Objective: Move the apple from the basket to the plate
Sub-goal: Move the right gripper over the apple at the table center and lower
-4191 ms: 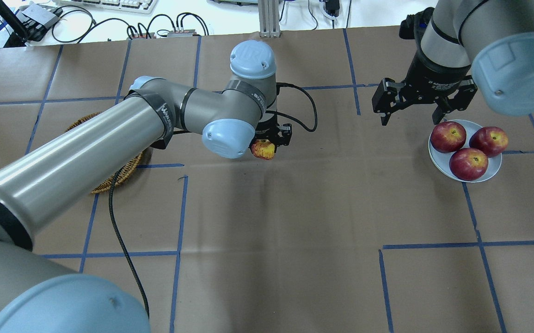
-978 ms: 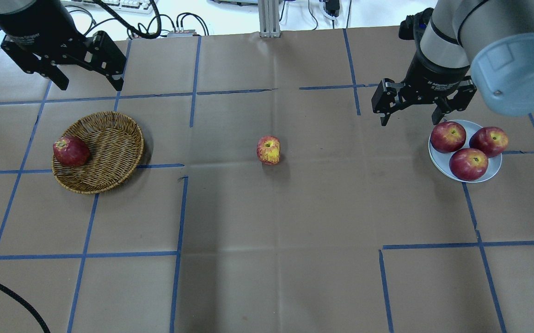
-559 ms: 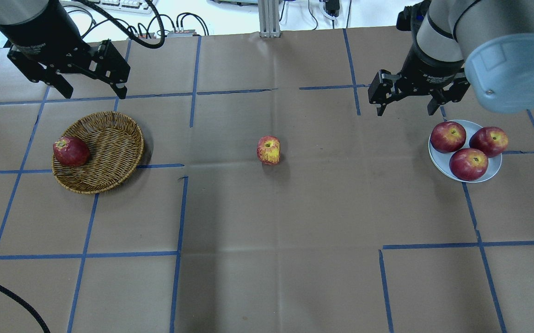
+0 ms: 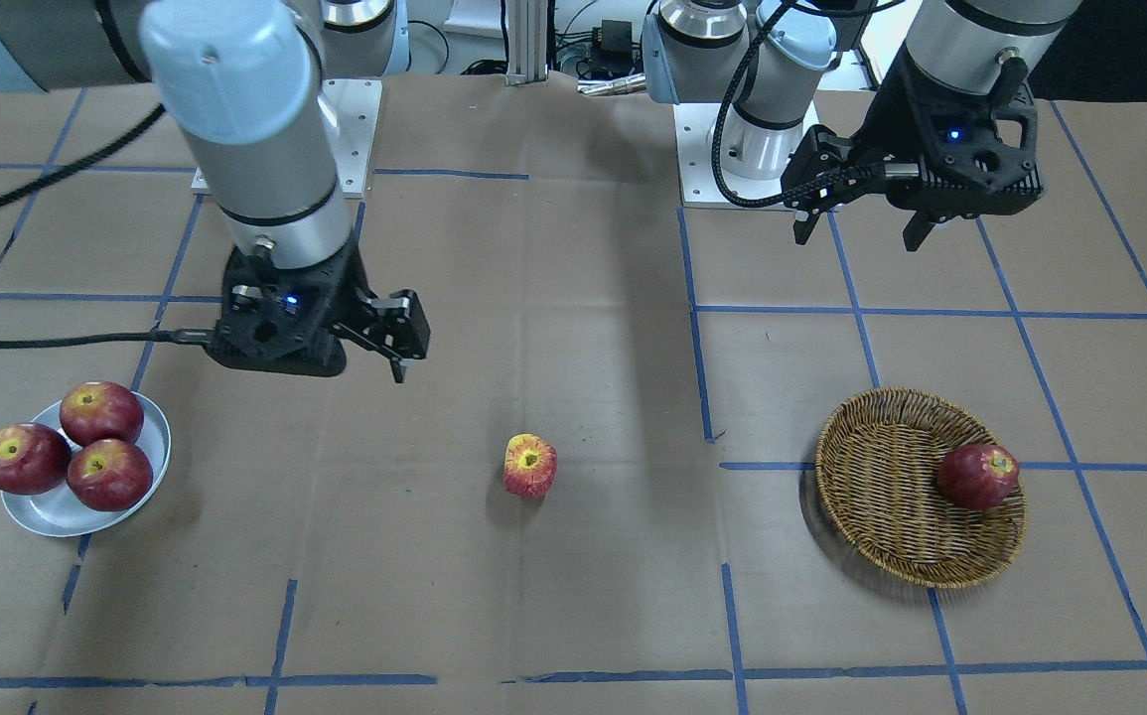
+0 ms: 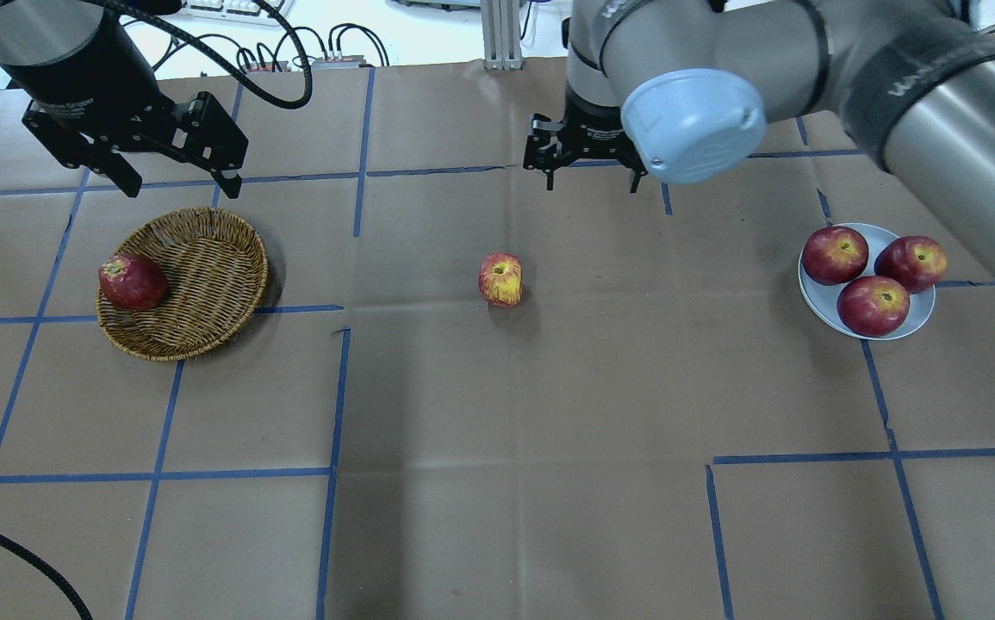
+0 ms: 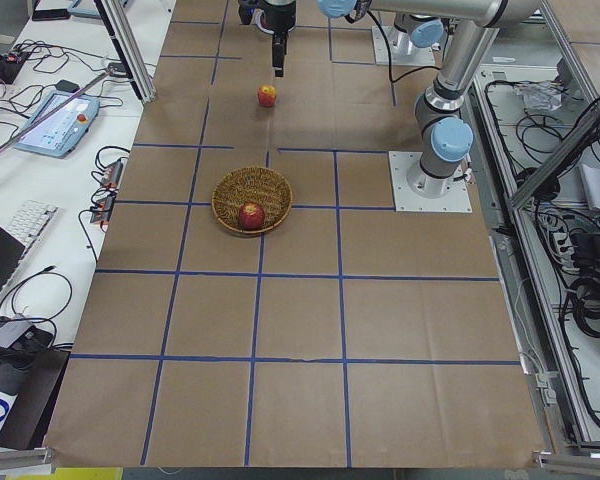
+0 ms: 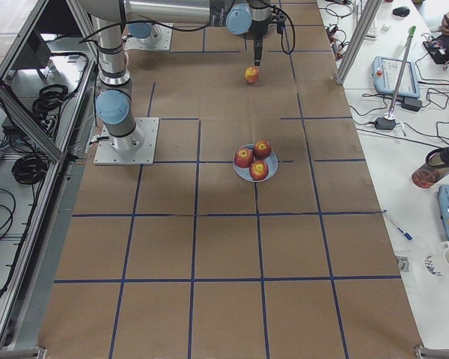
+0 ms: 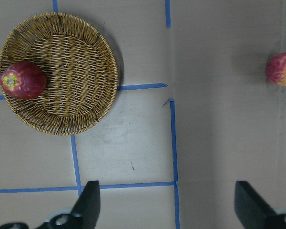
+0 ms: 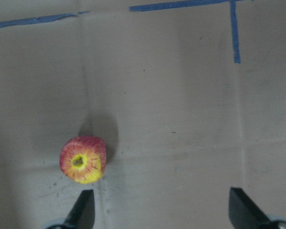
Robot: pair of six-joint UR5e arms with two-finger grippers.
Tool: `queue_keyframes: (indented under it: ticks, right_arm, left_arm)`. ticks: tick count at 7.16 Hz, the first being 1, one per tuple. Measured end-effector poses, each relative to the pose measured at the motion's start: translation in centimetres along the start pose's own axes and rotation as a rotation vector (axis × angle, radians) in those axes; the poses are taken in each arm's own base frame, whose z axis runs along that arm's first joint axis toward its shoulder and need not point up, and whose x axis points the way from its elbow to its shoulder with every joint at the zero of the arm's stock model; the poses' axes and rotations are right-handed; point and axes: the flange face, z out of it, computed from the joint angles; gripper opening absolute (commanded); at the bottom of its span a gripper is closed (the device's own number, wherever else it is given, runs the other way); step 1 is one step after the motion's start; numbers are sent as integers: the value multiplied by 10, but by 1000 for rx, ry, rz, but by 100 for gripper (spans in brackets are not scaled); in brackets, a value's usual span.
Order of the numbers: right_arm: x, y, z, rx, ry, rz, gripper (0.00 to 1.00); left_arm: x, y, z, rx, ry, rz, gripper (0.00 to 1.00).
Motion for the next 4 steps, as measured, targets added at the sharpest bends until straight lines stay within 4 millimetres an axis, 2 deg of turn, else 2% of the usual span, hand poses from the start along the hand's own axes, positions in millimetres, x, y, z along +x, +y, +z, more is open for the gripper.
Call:
queue_keyframes:
  ticks: [2, 4]
  right_arm:
    - [-49, 1, 48, 7, -8, 13, 100]
    - [-74, 5, 96, 7, -10, -4, 100]
  left_arm:
    - [0, 1, 0, 0, -1, 2, 99]
    - [0, 1, 0, -1, -1, 3, 99]
